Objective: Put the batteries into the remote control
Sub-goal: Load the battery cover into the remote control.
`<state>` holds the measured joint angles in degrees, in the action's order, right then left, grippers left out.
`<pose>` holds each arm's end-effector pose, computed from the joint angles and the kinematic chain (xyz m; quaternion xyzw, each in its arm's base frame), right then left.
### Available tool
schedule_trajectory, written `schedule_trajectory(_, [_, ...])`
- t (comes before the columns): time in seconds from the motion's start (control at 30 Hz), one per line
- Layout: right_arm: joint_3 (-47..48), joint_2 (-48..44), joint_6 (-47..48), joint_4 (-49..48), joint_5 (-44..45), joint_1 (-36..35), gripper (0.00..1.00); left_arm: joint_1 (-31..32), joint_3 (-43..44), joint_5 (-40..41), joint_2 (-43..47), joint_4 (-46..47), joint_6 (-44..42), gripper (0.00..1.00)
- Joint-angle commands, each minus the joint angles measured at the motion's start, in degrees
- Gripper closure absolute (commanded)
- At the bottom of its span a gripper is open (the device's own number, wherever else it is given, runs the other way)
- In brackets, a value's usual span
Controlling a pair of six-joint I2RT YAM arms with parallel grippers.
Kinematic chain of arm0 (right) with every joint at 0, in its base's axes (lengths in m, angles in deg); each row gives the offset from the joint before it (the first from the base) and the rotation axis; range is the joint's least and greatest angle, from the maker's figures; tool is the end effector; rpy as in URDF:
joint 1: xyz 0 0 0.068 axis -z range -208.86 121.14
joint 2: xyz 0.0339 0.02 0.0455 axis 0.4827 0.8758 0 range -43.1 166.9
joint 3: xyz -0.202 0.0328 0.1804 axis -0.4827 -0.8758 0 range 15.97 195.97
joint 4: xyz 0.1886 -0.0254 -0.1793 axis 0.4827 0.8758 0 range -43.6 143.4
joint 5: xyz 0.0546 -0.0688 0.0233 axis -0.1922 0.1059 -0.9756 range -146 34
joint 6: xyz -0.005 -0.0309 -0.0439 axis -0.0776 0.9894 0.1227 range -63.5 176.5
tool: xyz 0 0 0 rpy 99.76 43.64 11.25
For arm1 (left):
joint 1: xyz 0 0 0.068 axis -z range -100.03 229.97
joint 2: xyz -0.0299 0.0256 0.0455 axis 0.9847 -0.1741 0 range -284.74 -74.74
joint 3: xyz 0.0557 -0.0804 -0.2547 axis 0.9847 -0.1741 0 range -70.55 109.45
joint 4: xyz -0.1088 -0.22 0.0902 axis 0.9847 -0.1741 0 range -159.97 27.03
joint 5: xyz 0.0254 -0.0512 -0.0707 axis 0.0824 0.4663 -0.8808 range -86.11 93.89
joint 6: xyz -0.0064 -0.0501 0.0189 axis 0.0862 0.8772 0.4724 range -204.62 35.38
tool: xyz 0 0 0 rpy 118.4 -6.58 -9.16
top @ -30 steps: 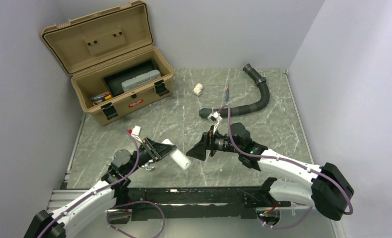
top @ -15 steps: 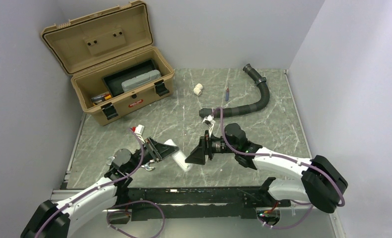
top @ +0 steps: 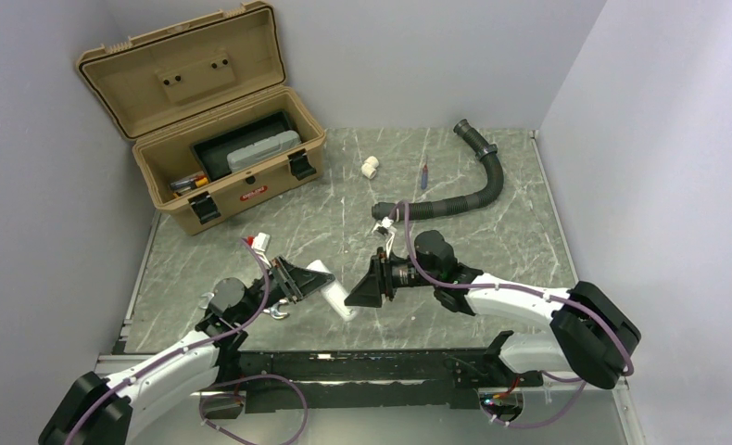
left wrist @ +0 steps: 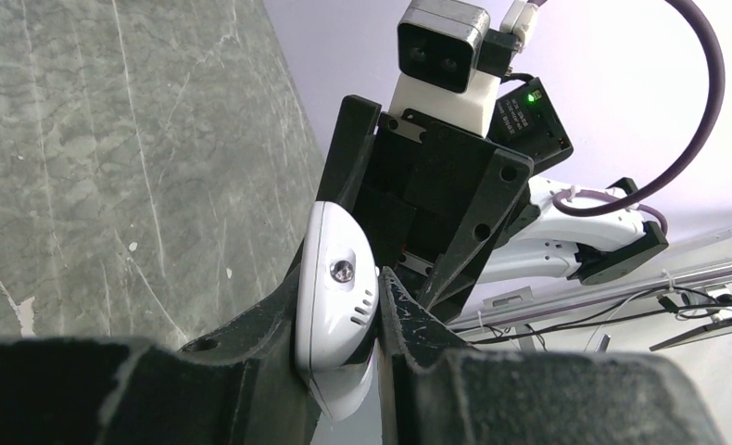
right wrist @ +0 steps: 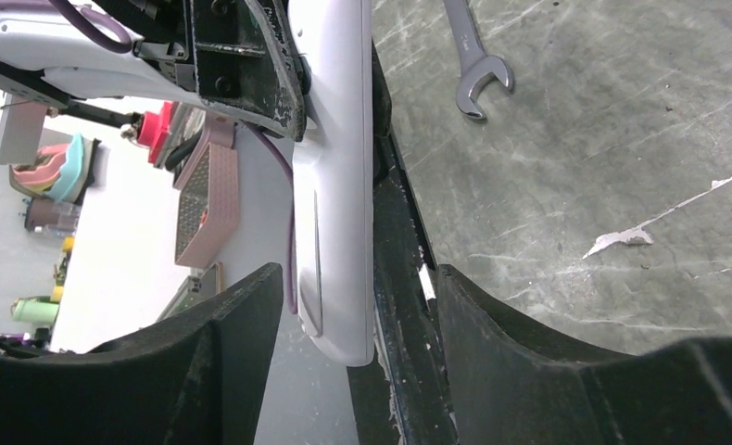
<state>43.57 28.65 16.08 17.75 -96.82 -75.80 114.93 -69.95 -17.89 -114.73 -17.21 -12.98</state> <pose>0.1552 0.2001 0.2097 -0.2531 0.7329 0.5925 0.2185 0.1166 -0.0977 0.1859 -0.0724 0.6657 -0.6621 0.3365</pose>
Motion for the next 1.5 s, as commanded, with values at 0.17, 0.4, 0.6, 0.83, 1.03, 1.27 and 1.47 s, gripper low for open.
schedule_trajectory(0.17, [0.3,1.4,-0.8,-4.9,-1.9,-0.5,0.40,0.1,1.7,-0.9,-0.5,4.9,-0.5,1.00])
schedule_trajectory(0.4, [0.5,2.2,-1.1,-5.5,-2.4,-0.7,0.58,0.1,1.9,-0.9,-0.4,4.9,-0.4,1.00])
schedule_trajectory(0.6, [0.6,2.3,-1.1,-5.6,-2.5,-0.7,0.73,0.1,1.8,-0.8,0.1,4.5,-0.4,1.00])
schedule_trajectory(0.83, [0.8,2.2,-1.1,-5.2,-2.3,-0.7,0.68,0.1,1.7,-0.6,0.5,4.2,-0.4,1.00])
schedule_trajectory(1.03, [0.8,1.9,-1.4,-5.8,-2.6,-0.8,0.38,0.1,1.5,-0.7,0.7,4.1,-0.4,1.00])
schedule_trajectory(1.27, [0.8,2.7,-1.9,-6.9,-3.2,-0.8,0.41,0.1,1.8,-0.9,0.3,4.4,-0.4,1.00])
schedule_trajectory(1.47, [0.7,4.0,-2.5,-8.5,-4.2,-1.0,0.50,0.1,2.4,-1.1,0.2,4.3,-0.5,1.00])
